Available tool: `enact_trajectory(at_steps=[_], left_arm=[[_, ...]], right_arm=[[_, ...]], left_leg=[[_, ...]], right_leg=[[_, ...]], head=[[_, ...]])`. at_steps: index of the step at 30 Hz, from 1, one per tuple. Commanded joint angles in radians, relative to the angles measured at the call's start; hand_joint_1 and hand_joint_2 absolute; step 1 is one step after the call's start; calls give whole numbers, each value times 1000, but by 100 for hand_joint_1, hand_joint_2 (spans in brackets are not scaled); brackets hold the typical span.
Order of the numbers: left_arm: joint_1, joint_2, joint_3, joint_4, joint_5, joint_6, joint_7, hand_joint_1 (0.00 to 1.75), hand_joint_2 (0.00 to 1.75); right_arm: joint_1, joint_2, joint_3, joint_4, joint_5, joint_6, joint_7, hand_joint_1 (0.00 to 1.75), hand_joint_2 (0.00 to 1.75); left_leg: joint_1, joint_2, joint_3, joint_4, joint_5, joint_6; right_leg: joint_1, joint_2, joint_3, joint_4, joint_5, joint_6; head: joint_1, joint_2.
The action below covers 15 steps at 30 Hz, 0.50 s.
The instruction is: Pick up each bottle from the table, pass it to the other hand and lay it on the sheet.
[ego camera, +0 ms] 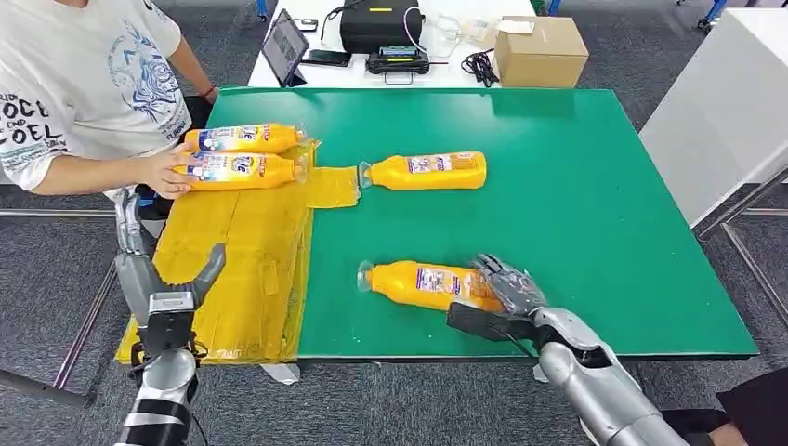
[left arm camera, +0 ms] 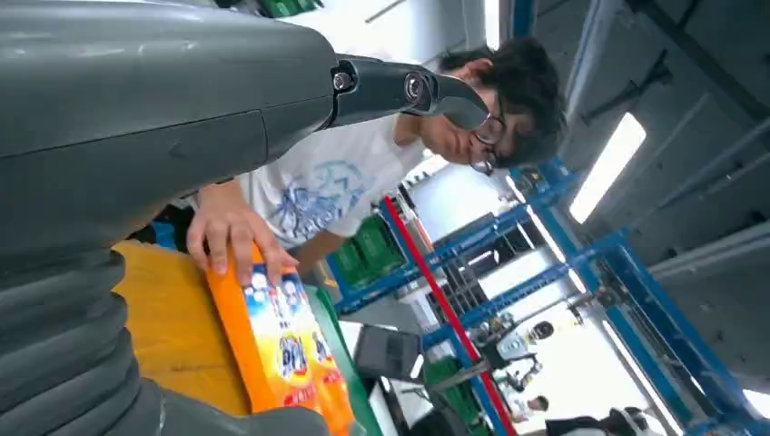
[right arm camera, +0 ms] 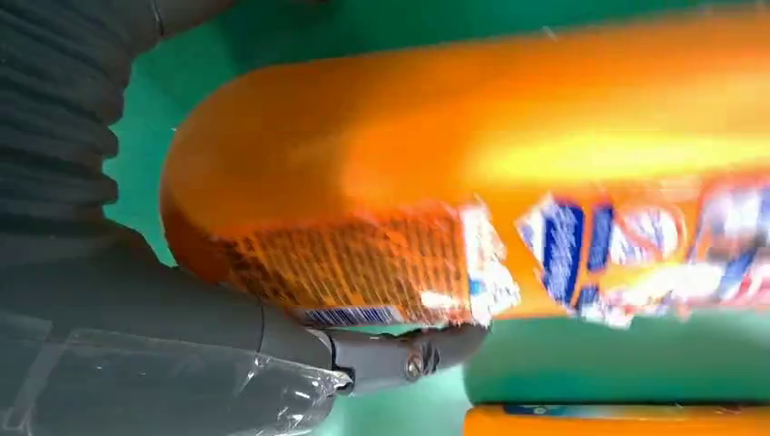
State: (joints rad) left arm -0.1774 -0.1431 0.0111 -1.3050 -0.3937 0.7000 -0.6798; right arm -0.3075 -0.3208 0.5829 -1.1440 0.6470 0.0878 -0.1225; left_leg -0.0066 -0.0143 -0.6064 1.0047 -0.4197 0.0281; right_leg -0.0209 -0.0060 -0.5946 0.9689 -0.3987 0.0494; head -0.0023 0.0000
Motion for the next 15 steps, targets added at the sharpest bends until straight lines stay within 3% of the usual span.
enact_trajectory(at_steps=[1, 6, 7, 8, 10, 15], left_arm=[[-37, 8, -81, 103, 47, -2, -18, 0, 175], [-84, 15, -159, 179, 122, -2, -18, 0, 175], [-91, 10, -172, 190, 142, -2, -18, 0, 175], [-92, 11, -186, 192, 160, -4, -18, 0, 175], [-93, 9, -204, 198, 185, -10, -18, 0, 175], [-87, 11, -226, 193, 198, -12, -18, 0, 175]], right_arm=[[41, -64, 63, -4, 9, 48, 32, 0, 175], [-3, -148, 128, 63, -42, 204, 18, 3, 175], [-13, -165, 140, 64, -41, 206, 18, 134, 175], [-22, -175, 152, 61, -49, 219, 10, 157, 175], [-24, -189, 163, 45, -56, 220, 16, 175, 175], [-14, -183, 163, 29, -79, 196, 37, 175, 175]], left_leg=[[2, -2, 4, -1, -1, -3], [3, -1, 5, 0, -2, -2], [2, -3, 4, 0, 0, -1], [1, -3, 3, 0, 0, -1], [2, -2, 5, 0, 0, -1], [1, -1, 5, -1, 0, -1]], right_leg=[[2, -3, 6, -1, -2, -3], [3, -2, 6, -1, -2, -3], [2, -4, 5, -1, -1, -2], [1, -4, 4, -1, -1, -1], [2, -3, 5, -2, -1, -1], [1, -2, 6, -1, -1, -1]], head=[[0, 0], [0, 0], [0, 0], [0, 0], [0, 0], [0, 0]])
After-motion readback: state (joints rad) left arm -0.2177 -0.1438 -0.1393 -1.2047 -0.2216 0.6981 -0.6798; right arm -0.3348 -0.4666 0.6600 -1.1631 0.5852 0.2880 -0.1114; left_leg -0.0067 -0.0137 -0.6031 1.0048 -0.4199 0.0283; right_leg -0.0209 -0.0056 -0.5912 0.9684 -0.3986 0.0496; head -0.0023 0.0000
